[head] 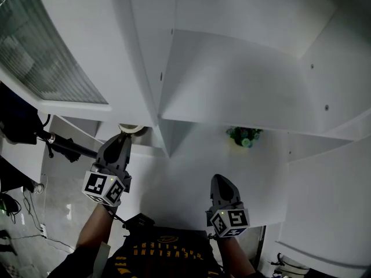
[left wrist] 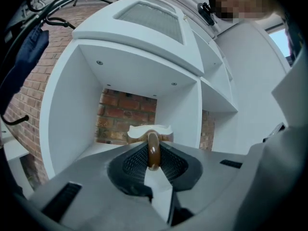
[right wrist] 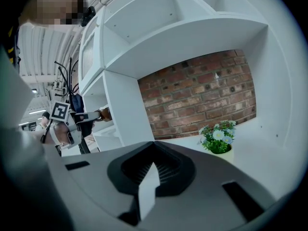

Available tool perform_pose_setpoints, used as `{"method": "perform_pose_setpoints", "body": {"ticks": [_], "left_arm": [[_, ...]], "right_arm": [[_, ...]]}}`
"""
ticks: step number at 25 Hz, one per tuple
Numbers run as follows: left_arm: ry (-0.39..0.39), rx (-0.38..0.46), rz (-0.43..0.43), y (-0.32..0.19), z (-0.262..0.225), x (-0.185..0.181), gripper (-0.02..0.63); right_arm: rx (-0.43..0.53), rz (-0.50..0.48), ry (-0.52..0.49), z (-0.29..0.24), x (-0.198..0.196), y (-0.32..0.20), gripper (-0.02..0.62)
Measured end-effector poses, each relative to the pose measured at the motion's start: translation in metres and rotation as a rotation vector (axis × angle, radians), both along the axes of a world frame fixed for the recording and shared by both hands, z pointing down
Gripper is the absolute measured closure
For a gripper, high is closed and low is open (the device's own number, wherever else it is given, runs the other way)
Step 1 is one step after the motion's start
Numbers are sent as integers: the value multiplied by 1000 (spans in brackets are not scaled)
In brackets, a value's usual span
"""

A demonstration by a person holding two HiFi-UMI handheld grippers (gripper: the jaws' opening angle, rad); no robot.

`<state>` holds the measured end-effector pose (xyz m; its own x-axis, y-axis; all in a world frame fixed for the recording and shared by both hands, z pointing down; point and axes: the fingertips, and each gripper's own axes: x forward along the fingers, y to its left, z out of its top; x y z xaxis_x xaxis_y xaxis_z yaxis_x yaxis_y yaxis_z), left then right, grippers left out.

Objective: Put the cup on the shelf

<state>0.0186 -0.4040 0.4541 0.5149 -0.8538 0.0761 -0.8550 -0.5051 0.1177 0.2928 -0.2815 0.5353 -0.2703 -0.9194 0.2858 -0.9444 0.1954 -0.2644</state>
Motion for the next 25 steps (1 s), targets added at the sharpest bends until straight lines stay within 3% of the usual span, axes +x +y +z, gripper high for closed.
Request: {"method": "perform_pose_setpoints", "body": {"ticks": [25], "left_arm": [[-100, -112, -19, -21, 36, 30, 558]], "right_arm": [[-11, 39, -33, 7, 16, 7, 591]]}}
